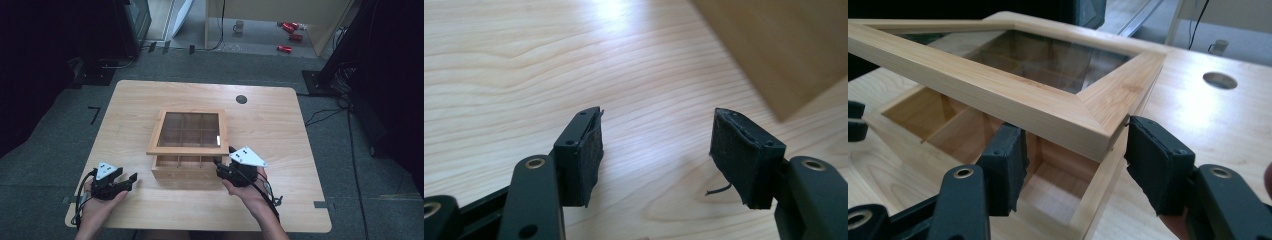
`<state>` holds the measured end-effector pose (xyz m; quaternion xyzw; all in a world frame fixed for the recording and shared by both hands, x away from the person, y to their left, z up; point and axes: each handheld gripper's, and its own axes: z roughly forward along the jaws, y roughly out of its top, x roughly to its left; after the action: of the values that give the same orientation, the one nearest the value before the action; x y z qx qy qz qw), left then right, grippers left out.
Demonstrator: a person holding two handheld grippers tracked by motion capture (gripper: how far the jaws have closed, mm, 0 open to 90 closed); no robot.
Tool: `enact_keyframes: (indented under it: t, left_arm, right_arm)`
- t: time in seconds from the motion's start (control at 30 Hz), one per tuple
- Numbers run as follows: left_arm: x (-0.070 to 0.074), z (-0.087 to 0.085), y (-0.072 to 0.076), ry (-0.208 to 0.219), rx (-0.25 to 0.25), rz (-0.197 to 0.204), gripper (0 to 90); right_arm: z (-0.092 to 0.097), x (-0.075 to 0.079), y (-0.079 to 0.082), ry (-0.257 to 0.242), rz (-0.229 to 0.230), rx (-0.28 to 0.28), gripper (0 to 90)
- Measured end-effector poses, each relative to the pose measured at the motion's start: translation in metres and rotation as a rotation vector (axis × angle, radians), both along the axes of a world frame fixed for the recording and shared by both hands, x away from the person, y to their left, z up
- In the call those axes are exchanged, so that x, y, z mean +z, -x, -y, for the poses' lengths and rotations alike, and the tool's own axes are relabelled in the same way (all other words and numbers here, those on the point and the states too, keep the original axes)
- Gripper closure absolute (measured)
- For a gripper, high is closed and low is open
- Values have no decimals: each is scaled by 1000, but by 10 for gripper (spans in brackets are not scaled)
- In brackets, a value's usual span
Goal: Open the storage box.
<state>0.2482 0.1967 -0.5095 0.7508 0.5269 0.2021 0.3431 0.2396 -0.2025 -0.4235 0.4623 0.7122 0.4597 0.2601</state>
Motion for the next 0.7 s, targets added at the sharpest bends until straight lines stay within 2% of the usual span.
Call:
enact_keyframes:
  t: [0.07, 0.23, 0.33, 0.43, 0.47, 0.5, 0.53, 0.67, 0.7]
  left_arm:
    - [-3, -1, 0, -8, 7, -12, 384]
    - [-4, -1, 0, -15, 6, -4, 372]
    - [-7, 2, 2, -40, 3, 19, 366]
    - [-7, 3, 3, -50, 6, 24, 363]
    - [-7, 3, 2, -43, 5, 24, 363]
    - [-7, 0, 2, -15, 5, 19, 363]
    - [-7, 0, 2, -15, 5, 19, 363]
    - [-7, -7, 1, 63, 18, 8, 371]
    - [-7, -7, 1, 63, 18, 8, 372]
  right_arm:
    - [0, 4, -2, -4, 11, 0, 425]
    - [1, 13, -8, -6, 32, 1, 416]
    - [2, 20, -14, -4, 48, 1, 409]
    - [2, 27, -20, 11, 64, 2, 407]
    - [2, 33, -26, 19, 74, 1, 406]
    - [2, 35, -28, 19, 76, 1, 406]
    - [2, 35, -28, 19, 76, 1, 406]
    - [2, 45, -41, 21, 107, -11, 407]
    - [2, 46, -44, 17, 110, -9, 407]
